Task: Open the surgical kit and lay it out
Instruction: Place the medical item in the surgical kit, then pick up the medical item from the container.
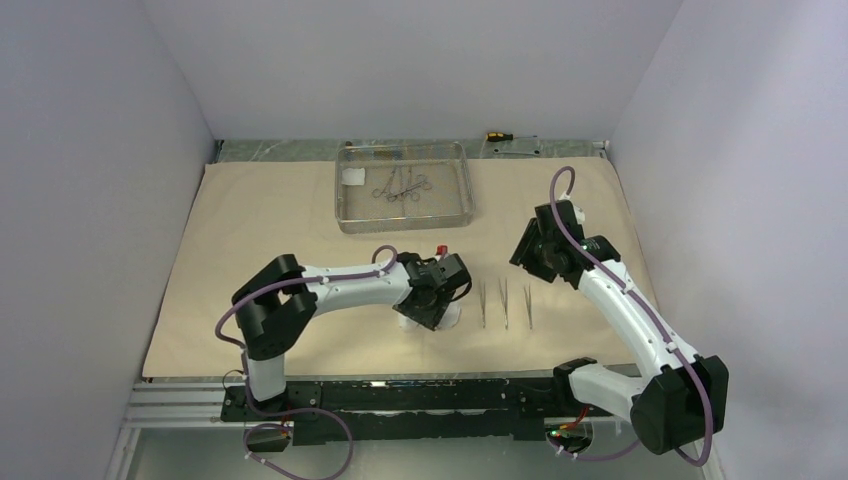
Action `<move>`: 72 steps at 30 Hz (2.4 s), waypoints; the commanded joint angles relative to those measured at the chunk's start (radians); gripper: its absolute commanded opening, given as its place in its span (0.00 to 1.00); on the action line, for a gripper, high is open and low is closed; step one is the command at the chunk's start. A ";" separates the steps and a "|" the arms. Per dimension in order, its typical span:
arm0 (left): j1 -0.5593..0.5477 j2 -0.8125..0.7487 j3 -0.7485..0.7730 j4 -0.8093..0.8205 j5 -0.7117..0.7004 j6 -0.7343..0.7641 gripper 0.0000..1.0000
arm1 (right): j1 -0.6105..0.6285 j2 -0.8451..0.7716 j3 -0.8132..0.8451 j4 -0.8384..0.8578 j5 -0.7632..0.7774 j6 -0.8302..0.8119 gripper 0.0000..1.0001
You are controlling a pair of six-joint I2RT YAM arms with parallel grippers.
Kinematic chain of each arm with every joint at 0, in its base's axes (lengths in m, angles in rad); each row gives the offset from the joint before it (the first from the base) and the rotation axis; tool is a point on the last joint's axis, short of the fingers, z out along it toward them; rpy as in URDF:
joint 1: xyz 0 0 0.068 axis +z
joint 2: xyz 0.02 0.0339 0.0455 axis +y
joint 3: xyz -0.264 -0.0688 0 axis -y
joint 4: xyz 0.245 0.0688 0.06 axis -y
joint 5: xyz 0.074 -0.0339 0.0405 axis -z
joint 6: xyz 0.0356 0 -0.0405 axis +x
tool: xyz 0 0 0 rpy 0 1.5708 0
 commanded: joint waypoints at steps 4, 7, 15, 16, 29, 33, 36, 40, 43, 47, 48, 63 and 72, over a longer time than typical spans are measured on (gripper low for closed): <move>0.007 -0.168 0.132 -0.042 -0.077 0.061 0.68 | -0.003 -0.015 0.059 -0.012 0.037 -0.001 0.52; 0.057 -0.206 0.177 -0.024 -0.108 0.103 0.71 | -0.003 -0.008 0.075 -0.001 0.050 -0.003 0.52; 0.320 -0.151 0.328 0.042 -0.196 0.257 0.84 | -0.003 0.041 0.098 0.059 0.057 -0.015 0.52; 0.348 -0.126 0.352 0.050 -0.220 0.289 0.86 | -0.003 0.049 0.104 0.064 0.058 -0.018 0.52; 0.613 0.359 0.791 0.063 -0.323 0.372 0.59 | -0.005 0.183 0.198 0.080 0.076 -0.075 0.52; 0.654 0.500 0.920 0.074 -0.366 0.324 0.55 | -0.006 0.229 0.233 0.062 0.070 -0.088 0.52; 0.689 0.587 0.994 0.089 -0.342 0.325 0.55 | -0.008 0.264 0.258 0.047 0.063 -0.093 0.52; 0.724 0.648 1.040 0.150 -0.268 0.348 0.56 | -0.009 0.314 0.297 0.007 0.063 -0.098 0.52; 0.738 0.667 1.042 0.198 -0.230 0.357 0.56 | -0.011 0.344 0.314 -0.008 0.057 -0.100 0.52; 0.746 0.685 1.044 0.229 -0.200 0.357 0.54 | -0.012 0.378 0.340 -0.021 0.050 -0.104 0.51; 0.748 0.686 1.042 0.234 -0.194 0.357 0.53 | -0.012 0.385 0.348 -0.022 0.050 -0.105 0.51; 0.785 0.737 1.030 0.249 -0.135 0.326 0.39 | -0.012 0.431 0.379 -0.042 0.050 -0.099 0.49; 0.807 0.732 1.037 0.215 -0.051 0.296 0.17 | -0.012 0.432 0.378 -0.044 0.051 -0.083 0.49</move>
